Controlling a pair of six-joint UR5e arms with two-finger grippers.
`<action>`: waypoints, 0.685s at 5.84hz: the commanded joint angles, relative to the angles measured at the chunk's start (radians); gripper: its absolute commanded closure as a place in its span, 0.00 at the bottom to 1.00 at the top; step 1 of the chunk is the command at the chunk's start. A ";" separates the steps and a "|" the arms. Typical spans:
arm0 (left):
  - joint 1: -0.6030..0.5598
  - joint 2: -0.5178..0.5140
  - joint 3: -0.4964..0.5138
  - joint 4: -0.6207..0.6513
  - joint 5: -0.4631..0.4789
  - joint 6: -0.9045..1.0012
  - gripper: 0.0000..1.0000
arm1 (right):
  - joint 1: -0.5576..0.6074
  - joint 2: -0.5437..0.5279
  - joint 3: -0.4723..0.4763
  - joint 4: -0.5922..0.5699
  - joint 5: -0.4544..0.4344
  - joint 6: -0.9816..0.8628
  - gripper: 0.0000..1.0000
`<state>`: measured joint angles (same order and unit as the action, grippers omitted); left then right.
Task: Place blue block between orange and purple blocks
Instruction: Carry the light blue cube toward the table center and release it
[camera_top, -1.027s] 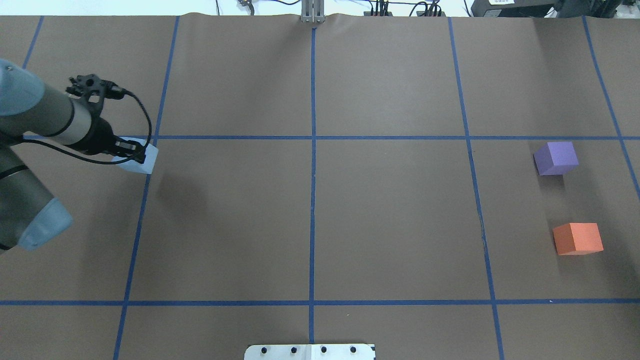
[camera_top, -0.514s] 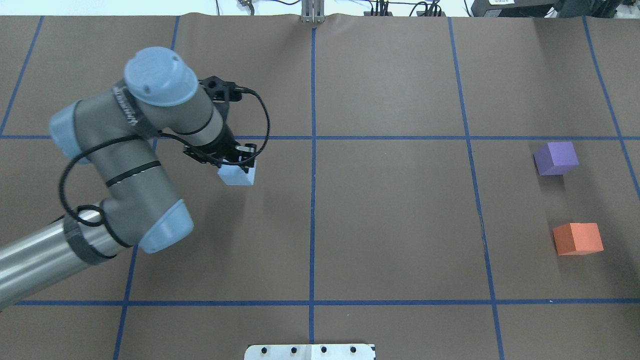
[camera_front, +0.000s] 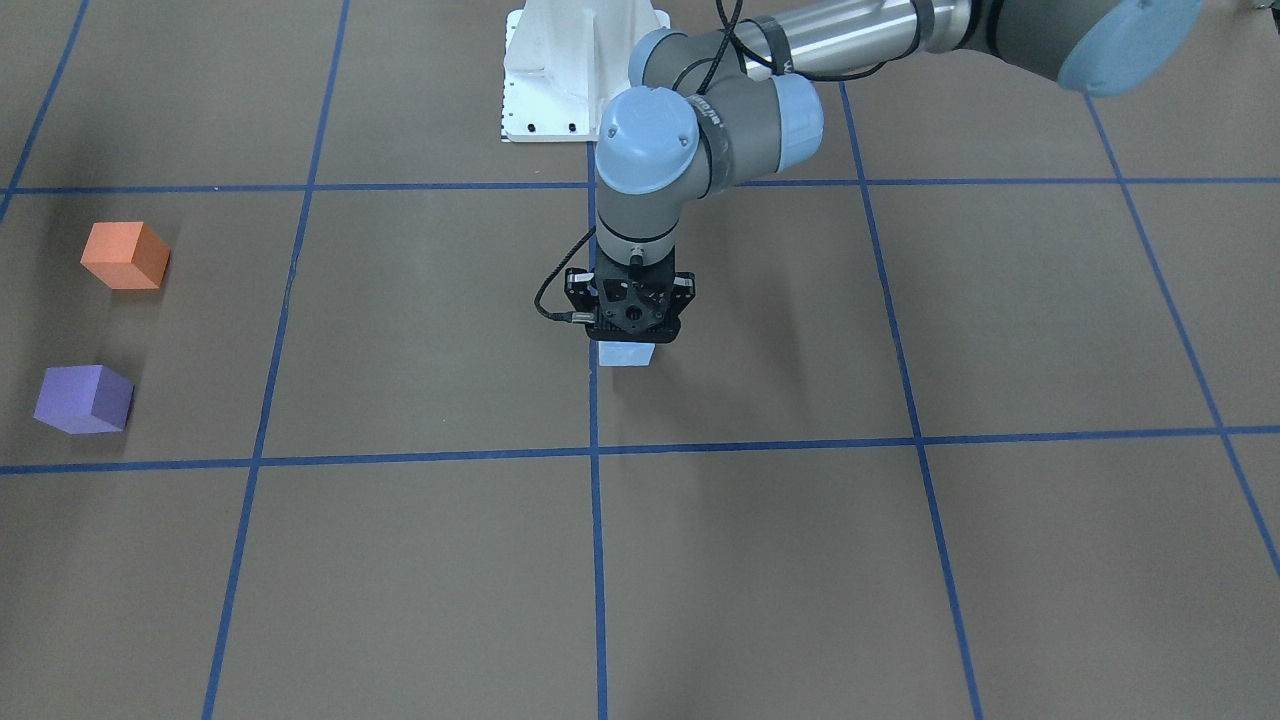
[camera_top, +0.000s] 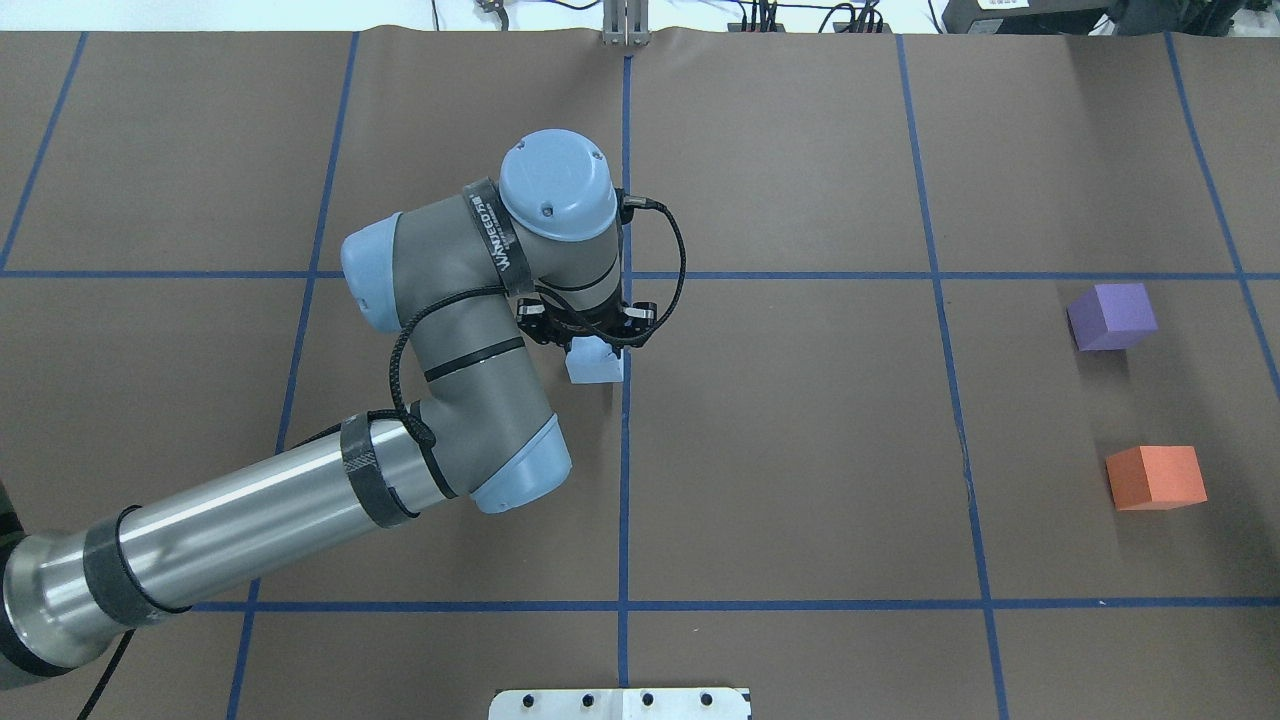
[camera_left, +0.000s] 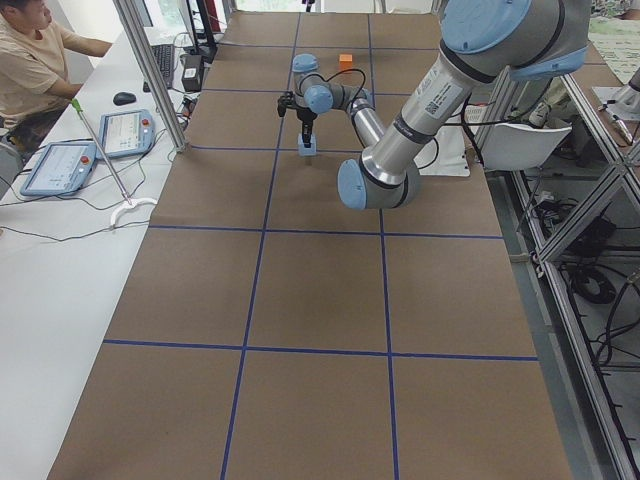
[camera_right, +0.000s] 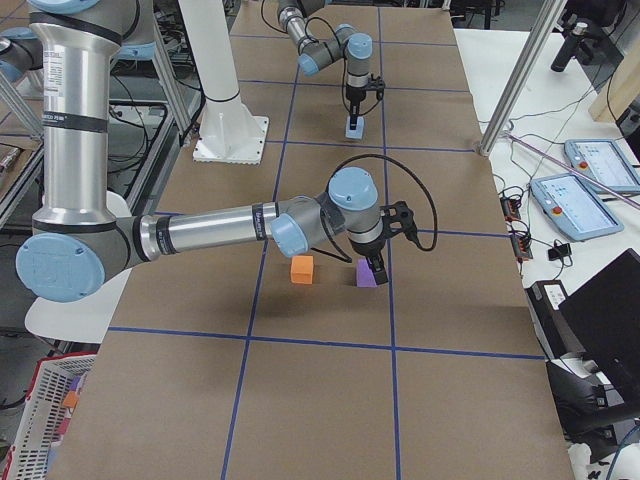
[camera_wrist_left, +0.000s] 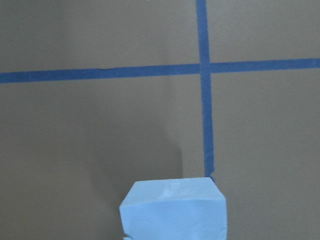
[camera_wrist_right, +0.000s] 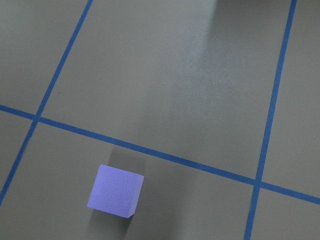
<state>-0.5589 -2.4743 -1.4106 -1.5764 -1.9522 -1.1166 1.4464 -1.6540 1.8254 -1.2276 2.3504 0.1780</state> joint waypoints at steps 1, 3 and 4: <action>0.020 -0.011 0.019 -0.004 0.010 -0.002 0.23 | 0.000 -0.004 0.000 -0.001 0.001 0.000 0.00; 0.033 -0.011 0.015 -0.004 0.027 -0.076 0.01 | 0.000 -0.006 0.000 -0.001 0.000 0.000 0.00; 0.030 -0.017 -0.008 -0.002 0.027 -0.069 0.01 | 0.000 -0.006 0.000 -0.001 0.000 0.000 0.00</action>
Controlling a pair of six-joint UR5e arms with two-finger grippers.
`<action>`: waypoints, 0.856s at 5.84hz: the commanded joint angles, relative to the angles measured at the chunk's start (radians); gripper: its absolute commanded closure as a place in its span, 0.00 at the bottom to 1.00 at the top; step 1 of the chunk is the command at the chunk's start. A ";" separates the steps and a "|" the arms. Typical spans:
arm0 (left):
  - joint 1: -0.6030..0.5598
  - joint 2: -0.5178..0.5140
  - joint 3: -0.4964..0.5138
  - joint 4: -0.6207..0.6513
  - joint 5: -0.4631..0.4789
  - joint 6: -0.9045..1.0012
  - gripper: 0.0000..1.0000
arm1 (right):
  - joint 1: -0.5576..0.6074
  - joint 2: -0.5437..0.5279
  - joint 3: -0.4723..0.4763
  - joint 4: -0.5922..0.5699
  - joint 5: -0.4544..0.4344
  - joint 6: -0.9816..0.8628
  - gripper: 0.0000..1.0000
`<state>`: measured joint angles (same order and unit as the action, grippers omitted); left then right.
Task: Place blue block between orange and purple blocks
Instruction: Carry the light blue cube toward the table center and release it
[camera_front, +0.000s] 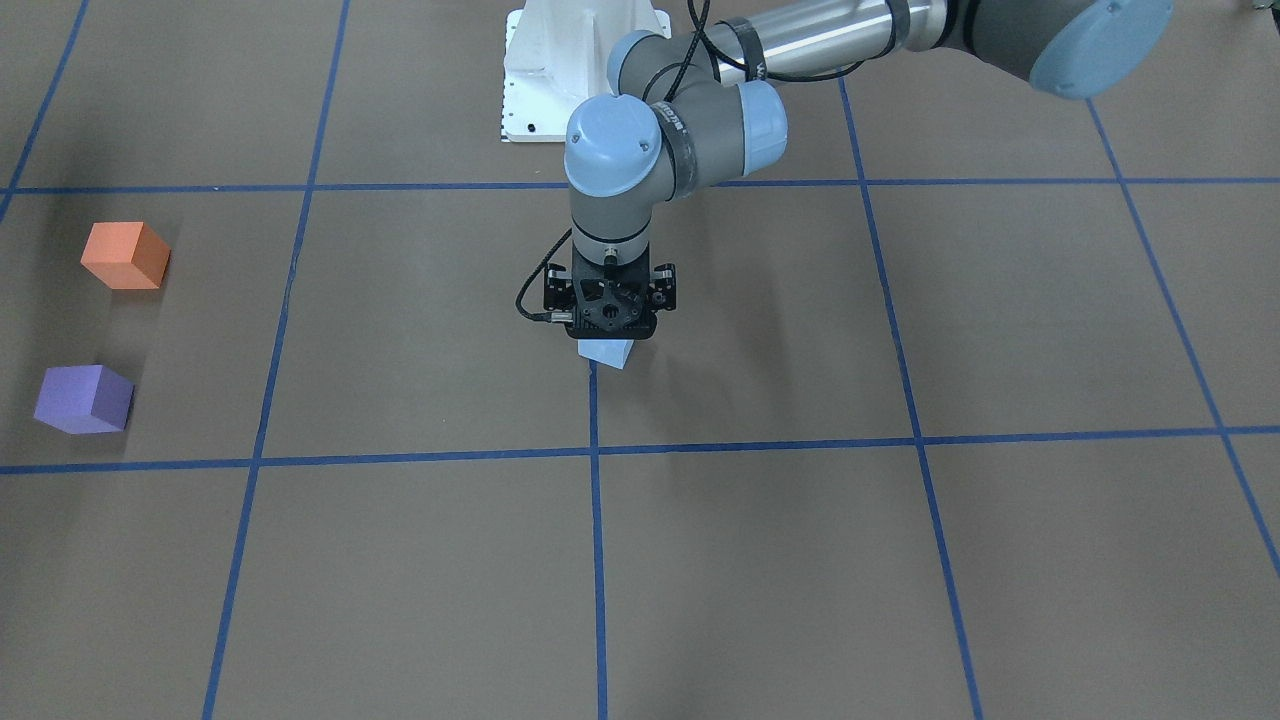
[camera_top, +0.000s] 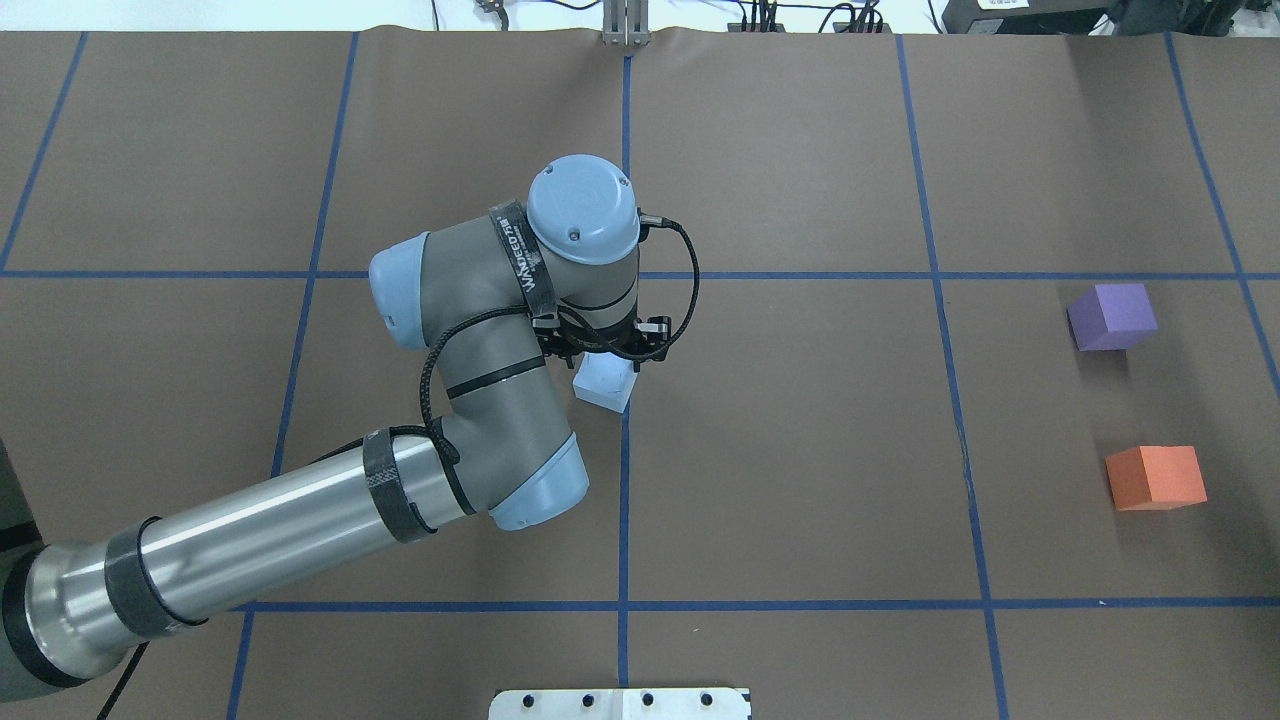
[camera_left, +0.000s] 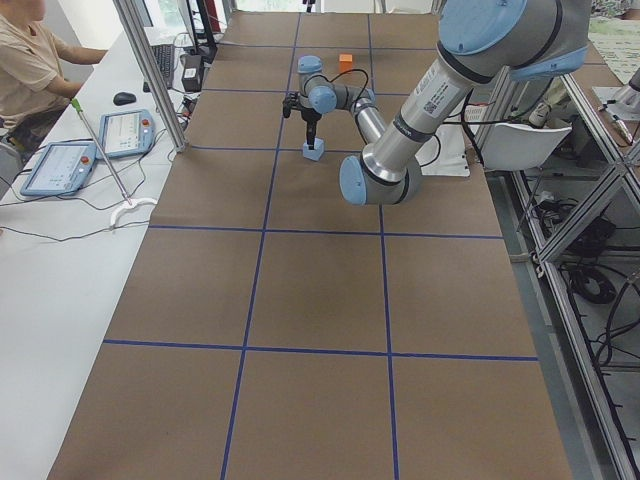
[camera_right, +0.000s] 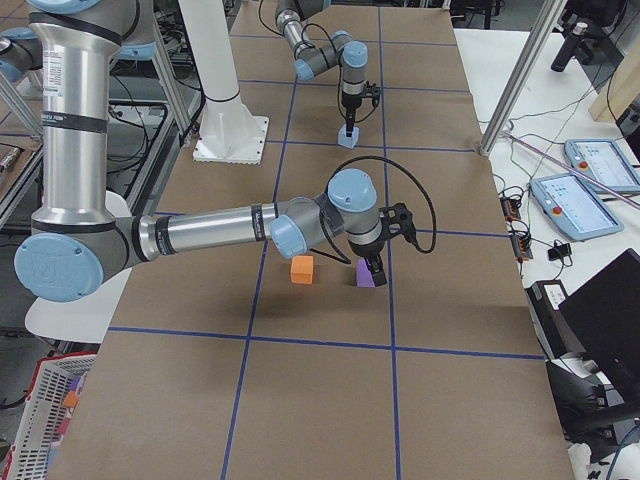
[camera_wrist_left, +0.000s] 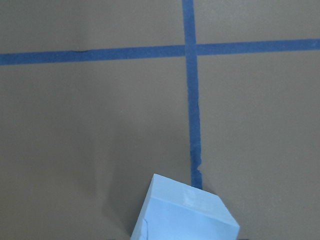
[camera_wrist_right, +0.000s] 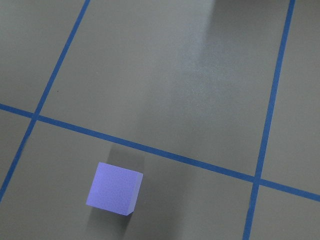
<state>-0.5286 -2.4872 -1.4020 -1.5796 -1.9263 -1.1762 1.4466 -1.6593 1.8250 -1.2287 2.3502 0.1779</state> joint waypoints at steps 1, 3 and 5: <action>-0.042 -0.005 -0.064 0.022 -0.011 0.000 0.01 | 0.000 0.001 0.000 0.000 0.000 0.003 0.00; -0.181 0.023 -0.145 0.155 -0.109 0.272 0.00 | -0.018 0.053 0.020 -0.005 0.011 0.148 0.00; -0.357 0.225 -0.318 0.181 -0.166 0.488 0.00 | -0.157 0.152 0.063 -0.014 -0.003 0.495 0.00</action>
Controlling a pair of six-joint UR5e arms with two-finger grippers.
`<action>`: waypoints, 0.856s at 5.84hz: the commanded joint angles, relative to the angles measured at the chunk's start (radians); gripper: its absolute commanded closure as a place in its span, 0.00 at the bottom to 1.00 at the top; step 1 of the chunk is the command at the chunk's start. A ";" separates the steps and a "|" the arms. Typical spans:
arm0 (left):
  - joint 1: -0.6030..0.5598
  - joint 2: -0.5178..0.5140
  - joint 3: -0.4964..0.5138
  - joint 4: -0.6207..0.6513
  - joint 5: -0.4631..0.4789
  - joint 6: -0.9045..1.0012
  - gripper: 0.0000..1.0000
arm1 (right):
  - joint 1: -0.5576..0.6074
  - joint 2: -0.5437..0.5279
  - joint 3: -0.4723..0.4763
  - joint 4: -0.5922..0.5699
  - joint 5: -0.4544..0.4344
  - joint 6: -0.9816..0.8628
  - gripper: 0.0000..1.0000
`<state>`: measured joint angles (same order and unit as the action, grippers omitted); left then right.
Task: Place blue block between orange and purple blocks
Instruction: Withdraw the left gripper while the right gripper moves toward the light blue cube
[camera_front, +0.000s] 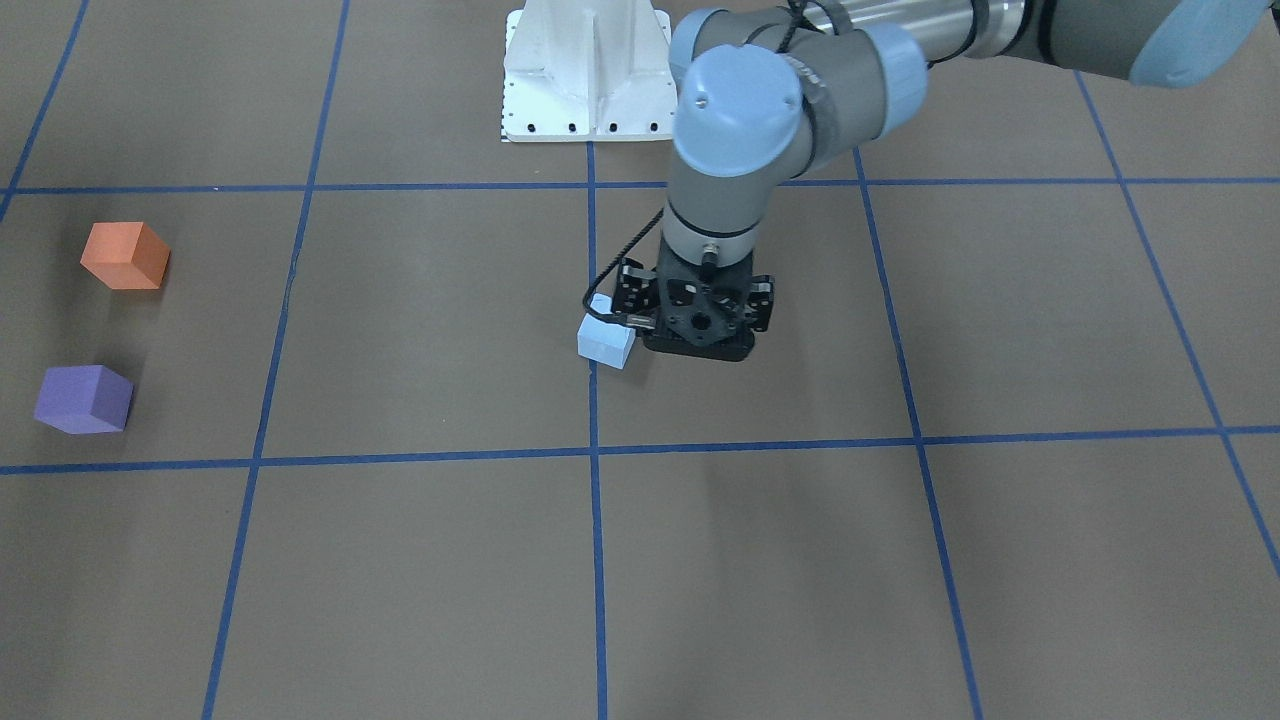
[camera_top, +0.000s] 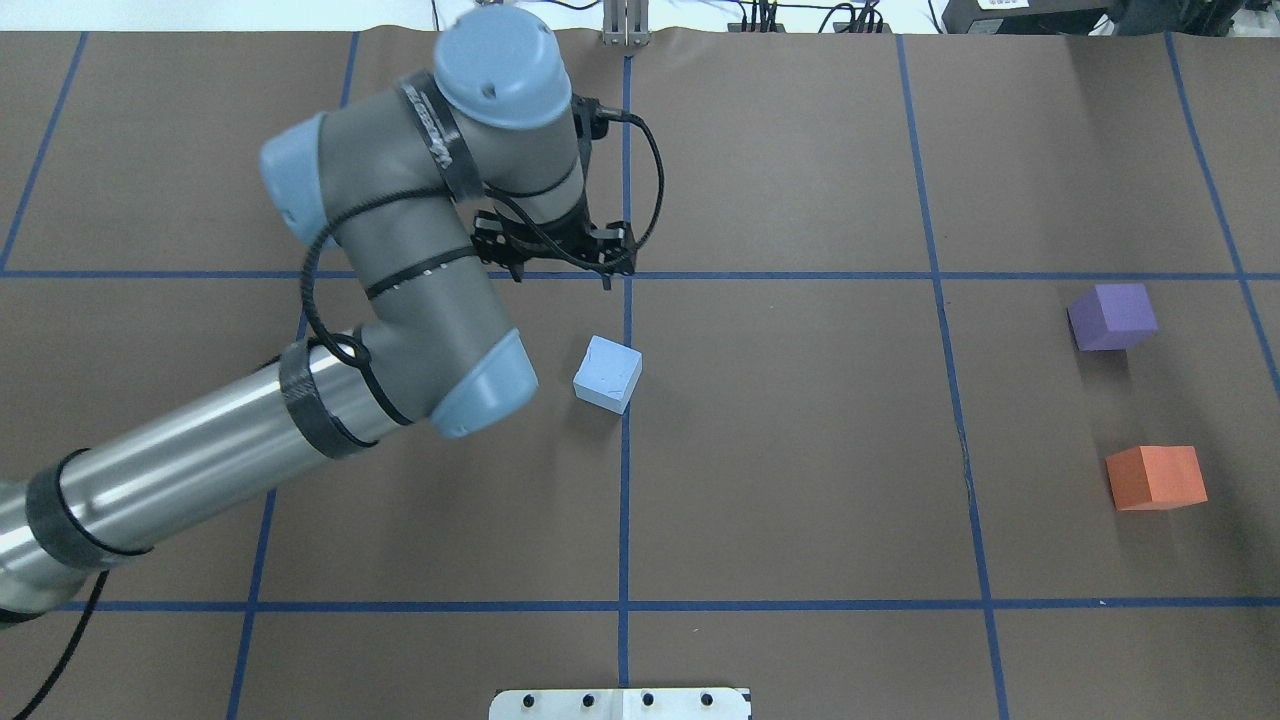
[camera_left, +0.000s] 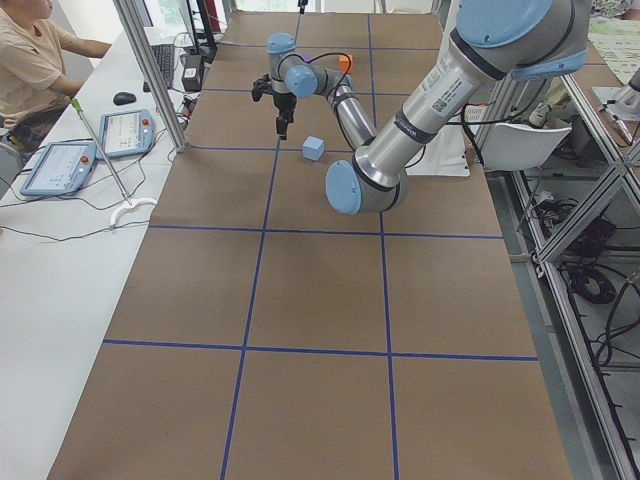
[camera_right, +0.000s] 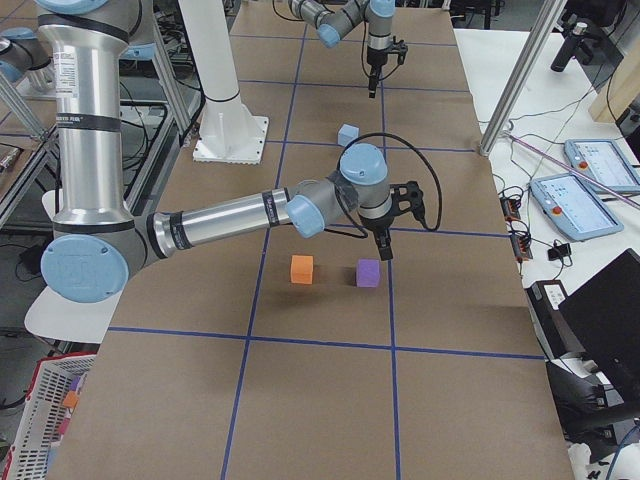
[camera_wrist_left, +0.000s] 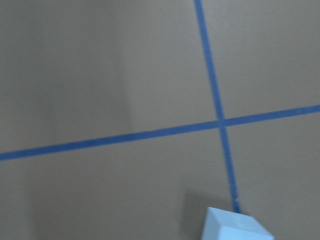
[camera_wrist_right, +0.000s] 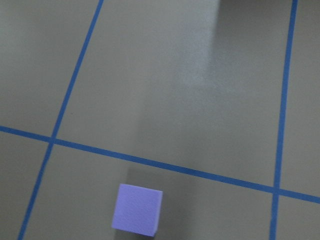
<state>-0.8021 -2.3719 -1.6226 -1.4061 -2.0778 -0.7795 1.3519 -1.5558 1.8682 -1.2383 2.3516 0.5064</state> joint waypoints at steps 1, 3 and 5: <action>-0.142 0.232 -0.221 -0.028 0.077 0.111 0.00 | -0.144 0.118 0.040 -0.019 -0.017 0.331 0.00; -0.213 0.339 -0.226 -0.042 0.072 0.118 0.00 | -0.323 0.292 0.101 -0.182 -0.151 0.553 0.00; -0.352 0.433 -0.185 -0.019 0.003 0.443 0.00 | -0.545 0.519 0.137 -0.483 -0.362 0.709 0.00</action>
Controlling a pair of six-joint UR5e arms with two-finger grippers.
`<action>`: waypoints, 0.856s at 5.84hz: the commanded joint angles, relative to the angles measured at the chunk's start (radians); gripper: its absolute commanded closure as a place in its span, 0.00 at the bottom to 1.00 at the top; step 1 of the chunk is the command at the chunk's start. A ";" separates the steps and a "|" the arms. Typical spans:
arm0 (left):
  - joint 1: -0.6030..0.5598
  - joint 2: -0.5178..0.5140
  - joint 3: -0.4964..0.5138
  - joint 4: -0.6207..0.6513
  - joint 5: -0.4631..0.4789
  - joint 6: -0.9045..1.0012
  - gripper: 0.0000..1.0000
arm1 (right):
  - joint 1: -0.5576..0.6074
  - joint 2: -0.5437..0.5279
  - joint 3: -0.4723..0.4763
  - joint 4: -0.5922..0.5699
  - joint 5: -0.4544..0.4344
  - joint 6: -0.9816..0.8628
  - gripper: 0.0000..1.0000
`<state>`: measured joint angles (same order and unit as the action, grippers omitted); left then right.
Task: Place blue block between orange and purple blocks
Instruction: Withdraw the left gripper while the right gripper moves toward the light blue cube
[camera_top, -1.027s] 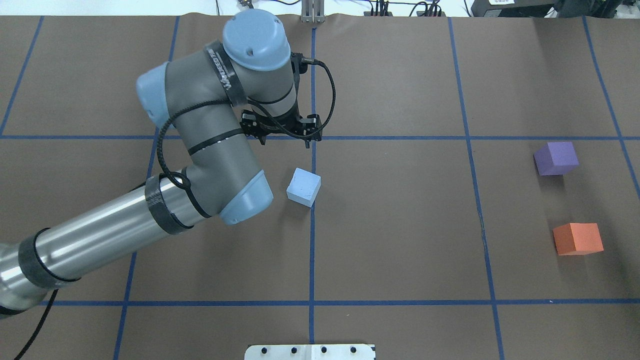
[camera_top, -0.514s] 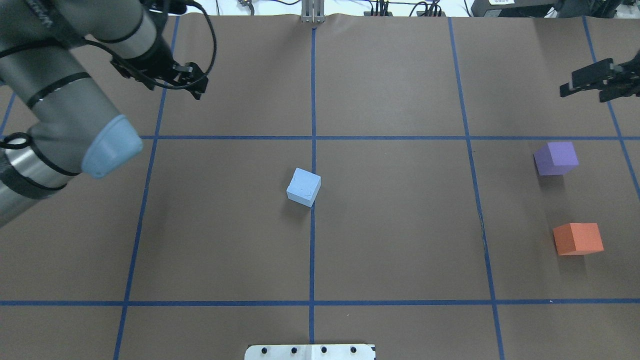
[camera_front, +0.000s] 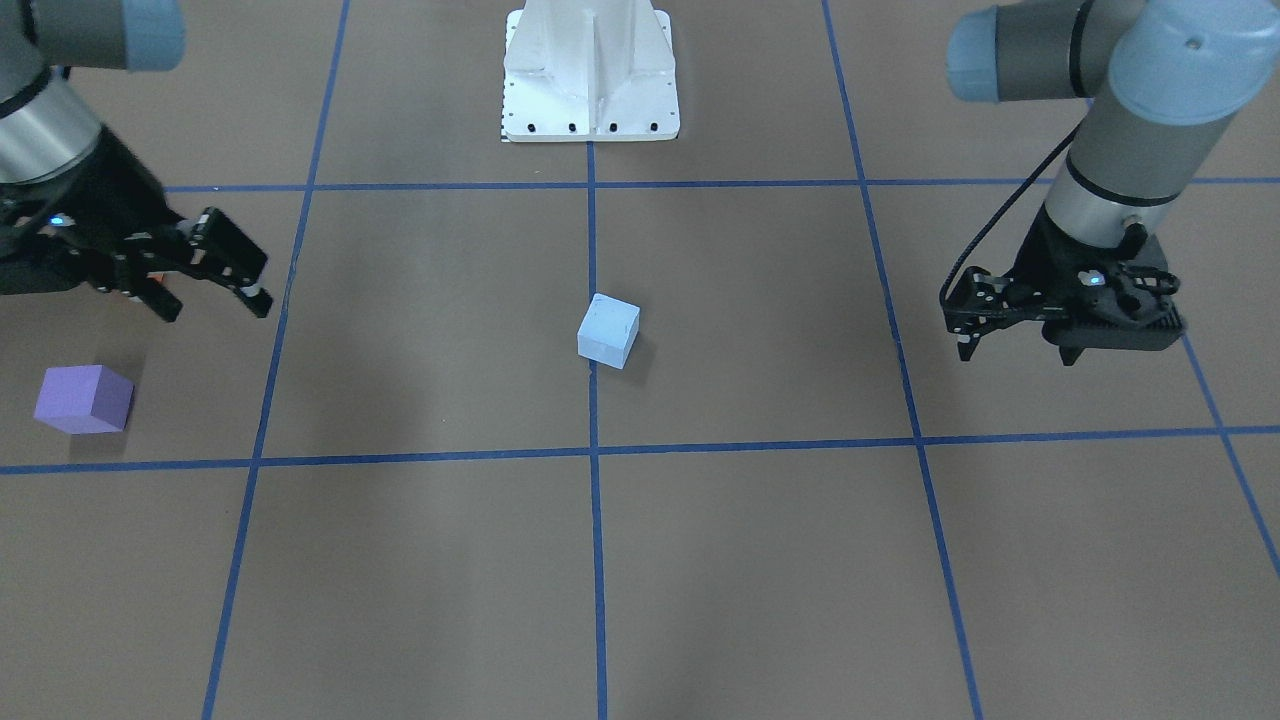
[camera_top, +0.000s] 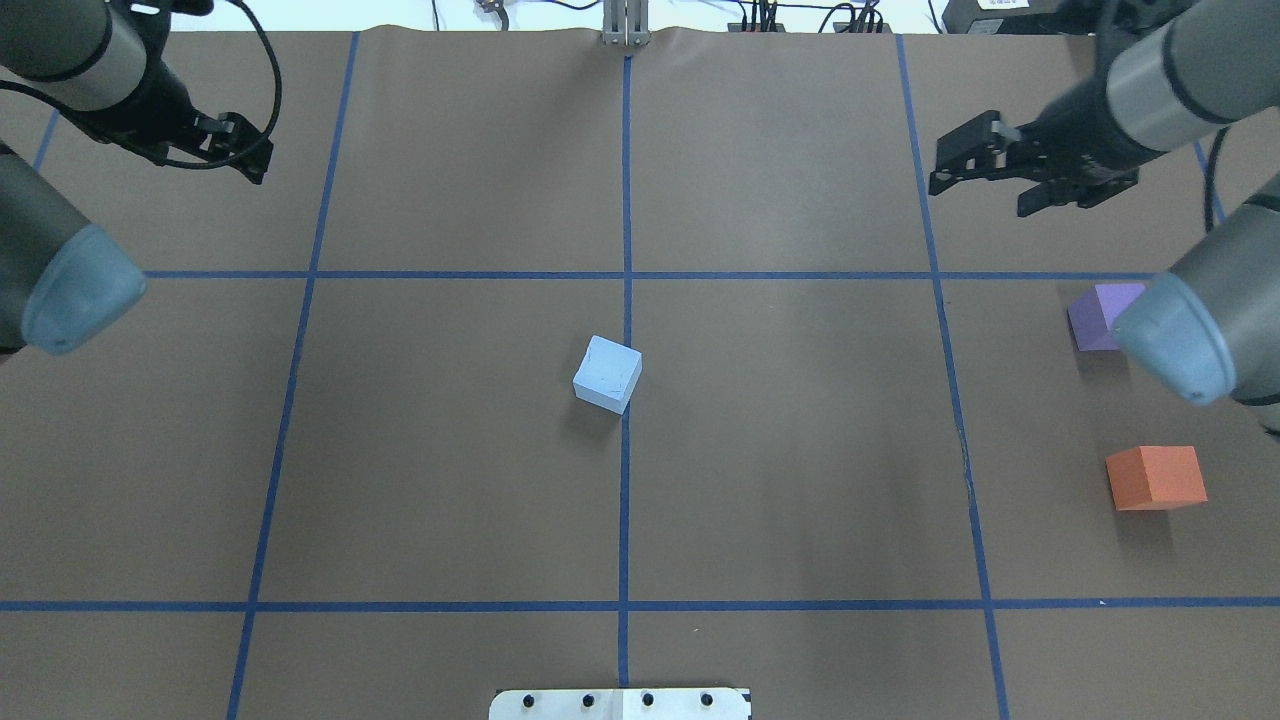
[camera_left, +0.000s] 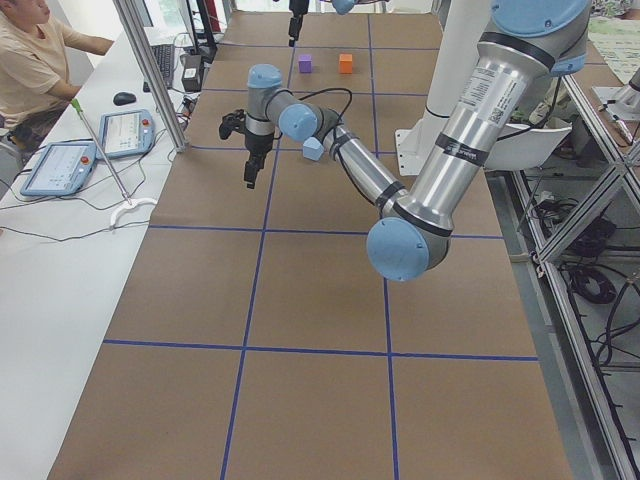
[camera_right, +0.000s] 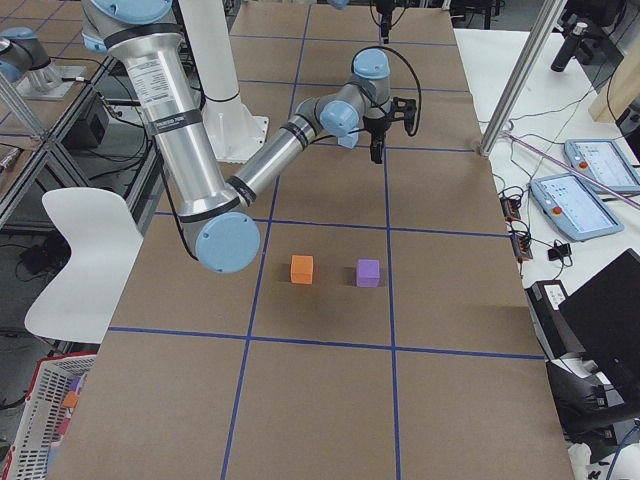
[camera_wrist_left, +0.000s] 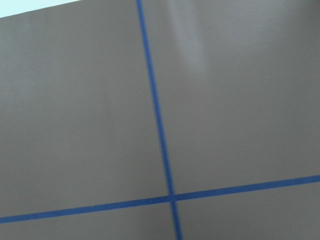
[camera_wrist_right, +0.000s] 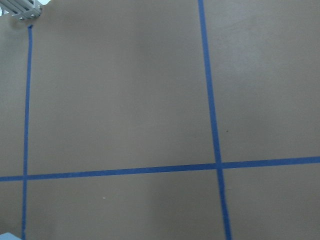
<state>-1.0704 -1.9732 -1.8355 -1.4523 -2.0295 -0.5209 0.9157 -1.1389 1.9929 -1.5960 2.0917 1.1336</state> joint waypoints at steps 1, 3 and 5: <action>-0.177 0.086 0.106 0.029 -0.163 0.507 0.00 | -0.223 0.140 0.001 -0.137 -0.202 0.151 0.00; -0.424 0.210 0.212 0.027 -0.268 0.879 0.00 | -0.355 0.310 -0.168 -0.195 -0.335 0.274 0.00; -0.506 0.301 0.219 0.026 -0.293 1.006 0.00 | -0.438 0.450 -0.381 -0.187 -0.389 0.365 0.00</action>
<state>-1.5403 -1.7143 -1.6180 -1.4256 -2.3013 0.4374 0.5196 -0.7603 1.7215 -1.7863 1.7367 1.4497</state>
